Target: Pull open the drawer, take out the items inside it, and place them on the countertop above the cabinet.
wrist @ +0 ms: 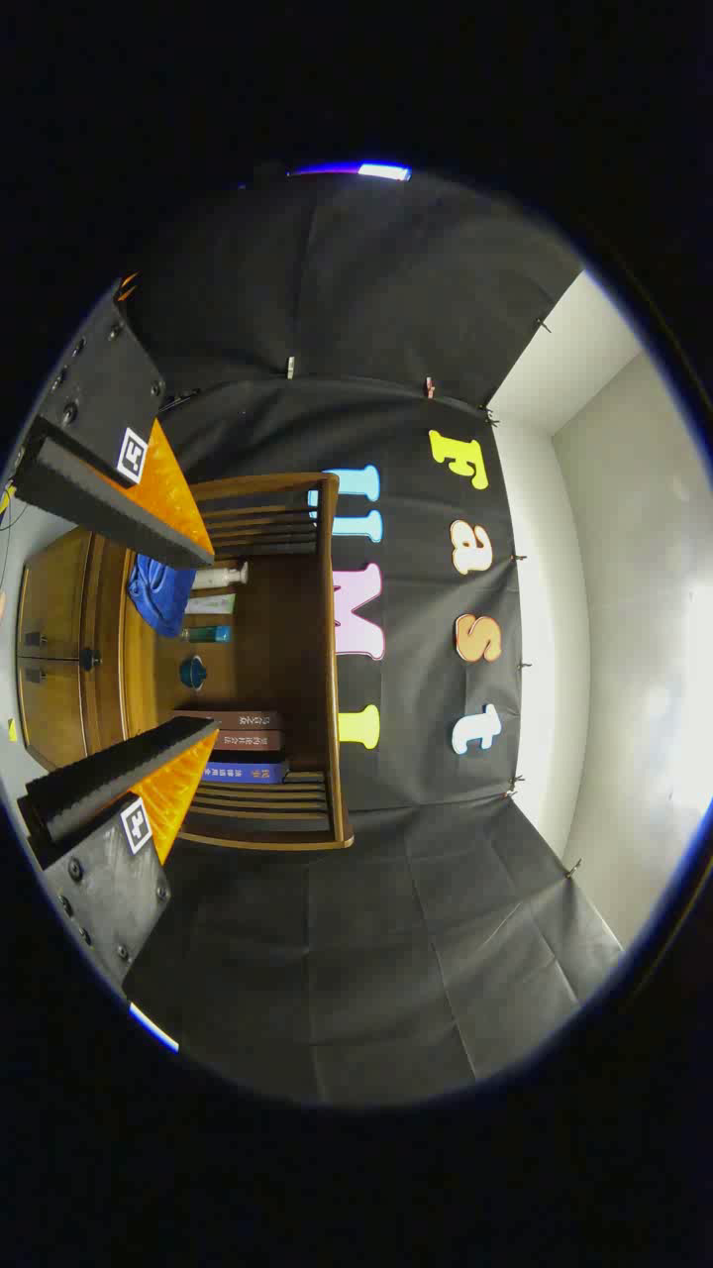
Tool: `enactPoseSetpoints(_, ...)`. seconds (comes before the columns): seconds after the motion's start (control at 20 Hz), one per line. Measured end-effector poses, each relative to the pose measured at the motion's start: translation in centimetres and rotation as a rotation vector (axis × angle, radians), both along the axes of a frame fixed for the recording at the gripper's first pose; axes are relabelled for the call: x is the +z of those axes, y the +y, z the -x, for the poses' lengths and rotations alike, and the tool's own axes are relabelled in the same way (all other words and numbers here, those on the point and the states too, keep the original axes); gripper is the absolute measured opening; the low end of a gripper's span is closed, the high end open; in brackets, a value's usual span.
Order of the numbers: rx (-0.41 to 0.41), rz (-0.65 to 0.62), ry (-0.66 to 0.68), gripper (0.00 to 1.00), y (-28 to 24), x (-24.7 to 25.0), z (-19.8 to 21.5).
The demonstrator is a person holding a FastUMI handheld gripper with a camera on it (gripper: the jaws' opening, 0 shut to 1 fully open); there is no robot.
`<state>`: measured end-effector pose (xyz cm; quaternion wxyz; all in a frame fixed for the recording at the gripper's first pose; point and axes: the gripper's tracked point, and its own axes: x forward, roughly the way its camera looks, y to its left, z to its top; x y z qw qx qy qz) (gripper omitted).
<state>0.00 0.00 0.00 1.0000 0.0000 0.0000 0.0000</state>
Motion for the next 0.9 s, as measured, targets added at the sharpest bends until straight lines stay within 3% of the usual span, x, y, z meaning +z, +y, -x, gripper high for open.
enactPoseSetpoints(0.9, -0.016, 0.007, 0.018, 0.99, -1.0, -0.3, -1.2)
